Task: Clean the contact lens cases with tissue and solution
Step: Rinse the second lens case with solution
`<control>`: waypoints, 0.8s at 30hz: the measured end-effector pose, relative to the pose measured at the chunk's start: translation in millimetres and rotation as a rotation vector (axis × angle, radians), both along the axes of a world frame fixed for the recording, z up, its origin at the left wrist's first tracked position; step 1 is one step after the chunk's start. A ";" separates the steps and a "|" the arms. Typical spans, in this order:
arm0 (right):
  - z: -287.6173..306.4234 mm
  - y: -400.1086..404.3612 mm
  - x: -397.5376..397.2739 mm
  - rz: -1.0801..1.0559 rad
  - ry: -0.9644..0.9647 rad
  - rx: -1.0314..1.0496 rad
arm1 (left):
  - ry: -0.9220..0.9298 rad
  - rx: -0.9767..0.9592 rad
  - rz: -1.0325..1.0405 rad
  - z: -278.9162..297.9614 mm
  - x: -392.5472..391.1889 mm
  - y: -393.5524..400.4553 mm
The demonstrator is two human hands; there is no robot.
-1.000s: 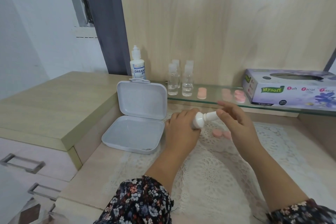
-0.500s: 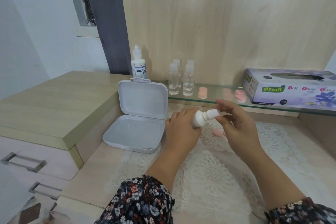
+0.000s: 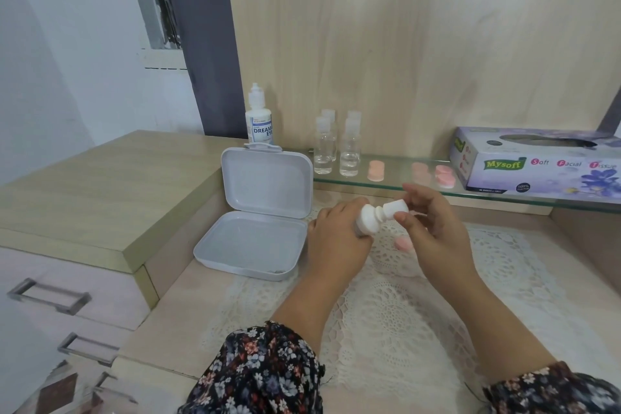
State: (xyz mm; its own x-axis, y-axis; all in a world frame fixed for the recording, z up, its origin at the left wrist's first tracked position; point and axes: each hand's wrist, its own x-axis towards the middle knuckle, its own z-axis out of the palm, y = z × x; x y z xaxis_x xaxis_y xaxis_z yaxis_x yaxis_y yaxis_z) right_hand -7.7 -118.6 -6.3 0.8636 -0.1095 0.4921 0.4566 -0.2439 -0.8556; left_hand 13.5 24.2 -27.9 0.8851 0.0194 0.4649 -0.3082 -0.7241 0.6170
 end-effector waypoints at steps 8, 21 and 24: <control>-1.6 -6.0 3.0 -0.072 0.002 -0.010 | 0.050 -0.232 0.017 -2.6 5.0 5.5; -18.1 8.1 21.4 -0.093 0.192 -0.697 | 0.016 -0.308 0.025 -2.2 10.5 7.0; -8.4 -4.8 19.0 -0.135 0.162 -0.613 | 0.010 -0.313 0.003 -2.8 10.2 6.8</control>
State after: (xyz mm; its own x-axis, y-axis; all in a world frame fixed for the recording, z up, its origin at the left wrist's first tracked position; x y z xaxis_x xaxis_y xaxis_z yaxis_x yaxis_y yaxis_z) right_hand 11.3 -123.3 -14.7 0.9304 0.0378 0.3645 0.2650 -0.7563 -0.5981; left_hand 23.7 31.1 -30.7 0.8892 0.1635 0.4274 -0.2991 -0.4992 0.8132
